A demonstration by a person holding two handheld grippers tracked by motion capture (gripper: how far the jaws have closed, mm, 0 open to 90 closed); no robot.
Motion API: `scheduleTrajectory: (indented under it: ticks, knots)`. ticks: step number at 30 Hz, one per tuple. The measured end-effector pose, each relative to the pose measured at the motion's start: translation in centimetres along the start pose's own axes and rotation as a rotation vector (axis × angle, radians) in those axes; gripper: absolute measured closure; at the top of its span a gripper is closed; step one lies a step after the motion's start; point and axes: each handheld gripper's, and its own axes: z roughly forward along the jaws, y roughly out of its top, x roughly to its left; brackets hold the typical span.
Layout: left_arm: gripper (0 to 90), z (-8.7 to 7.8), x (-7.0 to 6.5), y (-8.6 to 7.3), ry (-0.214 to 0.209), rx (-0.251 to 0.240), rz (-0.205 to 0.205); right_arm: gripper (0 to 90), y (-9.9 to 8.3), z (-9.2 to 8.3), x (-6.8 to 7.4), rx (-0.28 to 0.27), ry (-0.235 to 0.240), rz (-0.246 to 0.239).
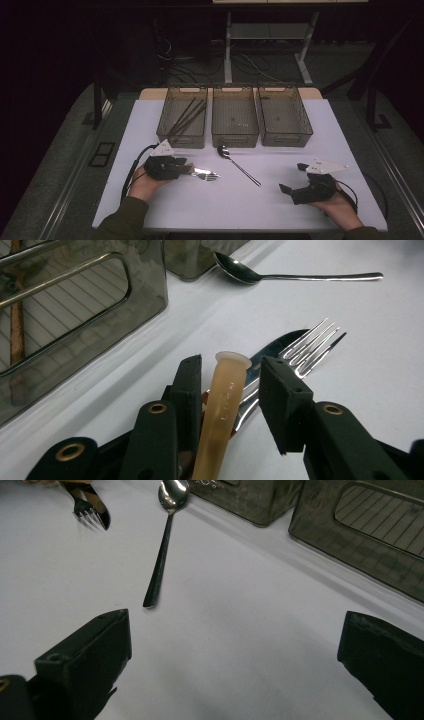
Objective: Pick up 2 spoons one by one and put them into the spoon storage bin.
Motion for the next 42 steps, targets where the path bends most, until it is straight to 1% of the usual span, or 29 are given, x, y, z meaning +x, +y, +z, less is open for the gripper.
scheduleTrajectory:
  ticks: [1,2,4,5,7,9,10,15,19,25,28,31,39,42]
  knots:
    - [60.5,0.1,0.0,0.0,0.002,-0.001,0.0,0.9,0.0,0.0,0.0,0.0,0.001,0.0]
    - [60.5,0.1,0.0,0.1,0.003,0.009,0.01,0.9,0.0,0.0,0.0,0.0,0.001,0.0]
    - [60.0,0.3,0.0,0.1,0.001,0.006,0.001,0.9,0.0,0.0,0.0,-0.002,0.001,0.0]
    - [60.0,0.4,0.1,0.1,0.0,0.019,0.014,0.9,0.0,0.0,0.0,-0.002,0.001,0.001]
    - [60.0,0.7,0.0,0.2,-0.004,0.025,0.015,0.9,0.0,0.0,0.0,0.001,0.0,0.004]
    - [60.0,1.0,-0.2,0.4,-0.003,0.049,0.035,0.9,0.0,0.0,0.0,0.0,0.001,0.002]
    - [60.0,1.1,-0.3,0.4,-0.001,0.052,0.037,1.0,0.0,0.0,0.0,-0.001,0.002,0.002]
    - [60.8,1.7,-0.4,0.7,0.016,0.093,0.073,0.9,0.0,0.0,0.0,-0.001,0.001,0.003]
    - [64.0,2.0,-0.5,0.8,0.021,0.111,0.08,1.0,0.0,0.0,0.0,-0.001,0.001,0.002]
    - [69.3,1.9,-0.4,0.9,0.024,0.118,0.085,0.9,0.0,0.0,0.0,-0.001,0.001,0.002]
    - [70.3,1.9,-0.5,0.9,0.022,0.121,0.085,1.0,0.0,0.0,0.0,0.0,0.001,0.002]
    - [71.2,1.8,-0.5,1.0,0.019,0.117,0.094,1.0,0.0,0.0,0.0,-0.001,0.0,0.001]
    - [72.6,1.0,-0.7,1.3,0.015,0.099,0.075,1.0,0.0,-0.1,0.0,-0.001,0.001,-0.001]
    - [72.7,0.6,-0.8,1.4,0.015,0.085,0.06,1.0,0.0,-0.1,0.0,-0.001,0.0,0.001]
